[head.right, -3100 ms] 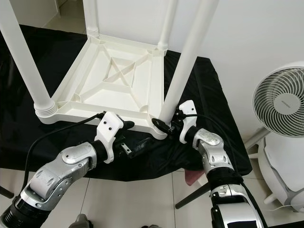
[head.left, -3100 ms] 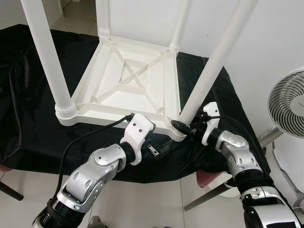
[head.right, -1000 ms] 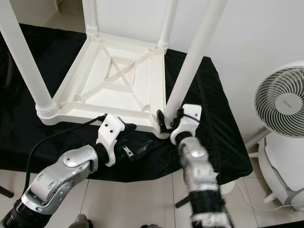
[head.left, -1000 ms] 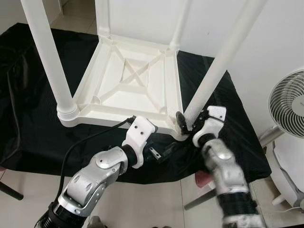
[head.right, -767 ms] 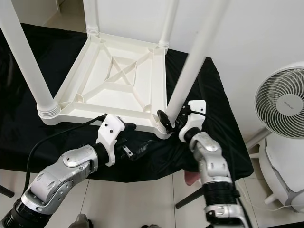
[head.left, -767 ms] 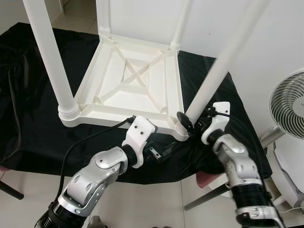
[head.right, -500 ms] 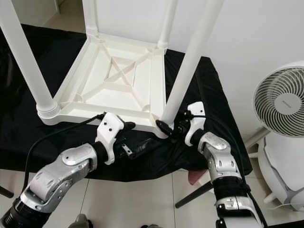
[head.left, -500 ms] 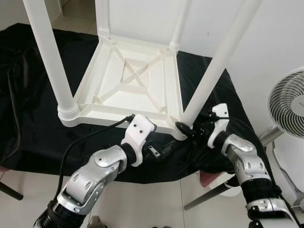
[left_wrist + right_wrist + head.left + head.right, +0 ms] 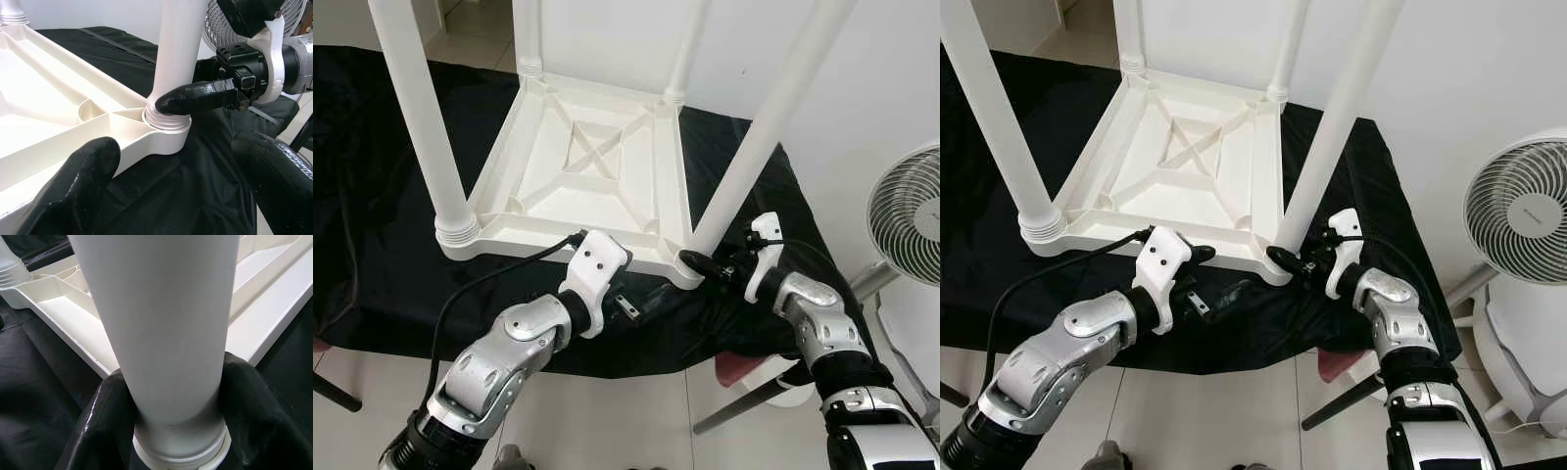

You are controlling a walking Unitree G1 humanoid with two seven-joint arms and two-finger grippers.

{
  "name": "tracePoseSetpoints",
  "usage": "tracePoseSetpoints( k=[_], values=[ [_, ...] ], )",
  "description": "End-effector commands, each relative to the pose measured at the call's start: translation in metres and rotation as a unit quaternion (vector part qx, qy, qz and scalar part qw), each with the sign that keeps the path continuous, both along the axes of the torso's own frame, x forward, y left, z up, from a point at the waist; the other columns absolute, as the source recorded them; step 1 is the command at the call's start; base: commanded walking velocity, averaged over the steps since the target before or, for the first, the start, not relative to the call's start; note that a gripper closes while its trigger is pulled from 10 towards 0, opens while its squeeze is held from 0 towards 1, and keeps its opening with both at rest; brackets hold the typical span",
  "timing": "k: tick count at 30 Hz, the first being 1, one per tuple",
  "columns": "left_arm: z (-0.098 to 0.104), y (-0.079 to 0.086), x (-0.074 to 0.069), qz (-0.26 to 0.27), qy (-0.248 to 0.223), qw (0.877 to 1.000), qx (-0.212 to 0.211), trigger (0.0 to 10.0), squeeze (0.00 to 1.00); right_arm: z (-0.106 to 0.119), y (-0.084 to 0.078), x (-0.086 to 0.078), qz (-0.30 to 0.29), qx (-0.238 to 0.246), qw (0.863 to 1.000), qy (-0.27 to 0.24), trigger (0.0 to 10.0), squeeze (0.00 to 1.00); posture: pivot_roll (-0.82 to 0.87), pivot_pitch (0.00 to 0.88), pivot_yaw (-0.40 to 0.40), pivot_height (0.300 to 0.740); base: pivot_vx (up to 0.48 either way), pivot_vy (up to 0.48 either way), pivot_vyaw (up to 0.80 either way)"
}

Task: Building children table

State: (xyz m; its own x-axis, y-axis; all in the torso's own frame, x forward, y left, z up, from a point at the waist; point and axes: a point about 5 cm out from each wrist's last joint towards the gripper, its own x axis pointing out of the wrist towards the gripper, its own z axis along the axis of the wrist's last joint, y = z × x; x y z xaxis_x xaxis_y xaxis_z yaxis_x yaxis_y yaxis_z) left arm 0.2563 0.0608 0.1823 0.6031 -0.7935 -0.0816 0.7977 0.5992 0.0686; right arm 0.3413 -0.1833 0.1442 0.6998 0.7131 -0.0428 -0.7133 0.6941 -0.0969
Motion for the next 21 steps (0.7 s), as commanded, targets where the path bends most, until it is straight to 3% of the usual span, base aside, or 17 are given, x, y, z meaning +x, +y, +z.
tracePoseSetpoints(
  k=[1,3,4,5,6,14,17,18,20,21],
  values=[
    [-0.002,-0.003,-0.005,-0.029,0.008,1.0,0.004,10.0,0.0,-0.009,-0.008,-0.003,-0.015,-0.016,1.0,0.009,0.0,0.0,0.13,0.089,-0.128,0.74,0.0,0.0,0.0],
    [-0.002,-0.004,-0.005,-0.03,0.009,1.0,0.003,10.0,0.0,-0.009,-0.01,-0.003,-0.024,-0.017,1.0,0.007,0.0,0.0,0.12,0.093,-0.126,0.74,0.0,0.0,0.0],
    [-0.003,-0.004,-0.005,-0.031,0.009,0.999,0.003,10.0,0.0,-0.01,-0.011,-0.003,-0.037,-0.019,0.999,0.006,2.7,0.0,0.12,0.093,-0.126,0.74,0.0,0.0,0.0],
    [-0.003,-0.004,-0.005,-0.031,0.009,0.999,0.003,10.0,0.0,-0.01,-0.011,-0.003,-0.037,-0.019,0.999,0.006,2.7,0.0,0.12,0.093,-0.126,0.74,0.0,0.0,0.0],
    [-0.003,-0.005,-0.005,-0.032,0.01,0.999,0.003,10.0,0.0,-0.01,-0.013,-0.003,-0.051,-0.016,0.999,0.006,10.0,0.0,0.12,0.093,-0.126,0.74,0.0,0.0,0.0],
    [-0.004,-0.006,-0.007,-0.035,0.014,0.999,0.002,10.0,0.0,-0.013,-0.016,0.0,-0.148,0.007,0.989,0.01,10.0,0.0,0.1,0.104,-0.126,0.74,0.0,0.0,0.0],
    [-0.005,-0.008,-0.009,-0.04,0.019,0.999,0.0,10.0,0.0,-0.013,-0.001,-0.004,-0.247,0.052,0.968,0.002,10.0,0.0,0.09,0.112,-0.121,0.74,0.0,0.0,0.0],
    [-0.005,-0.008,-0.009,-0.04,0.019,0.999,0.0,10.0,0.0,-0.013,-0.001,-0.004,-0.247,0.052,0.968,0.002,10.0,0.0,0.09,0.112,-0.121,0.74,0.0,0.0,0.0],
    [-0.006,-0.008,-0.009,-0.042,0.02,0.999,0.0,10.0,0.0,-0.014,0.003,-0.006,-0.316,0.073,0.946,0.01,10.0,0.0,0.09,0.115,-0.118,0.74,0.0,0.0,0.0],
    [-0.006,-0.008,-0.009,-0.042,0.02,0.999,0.0,10.0,0.0,-0.014,0.003,-0.006,-0.316,0.073,0.946,0.01,10.0,0.0,0.09,0.115,-0.118,0.74,0.0,0.0,0.0]
  ],
)
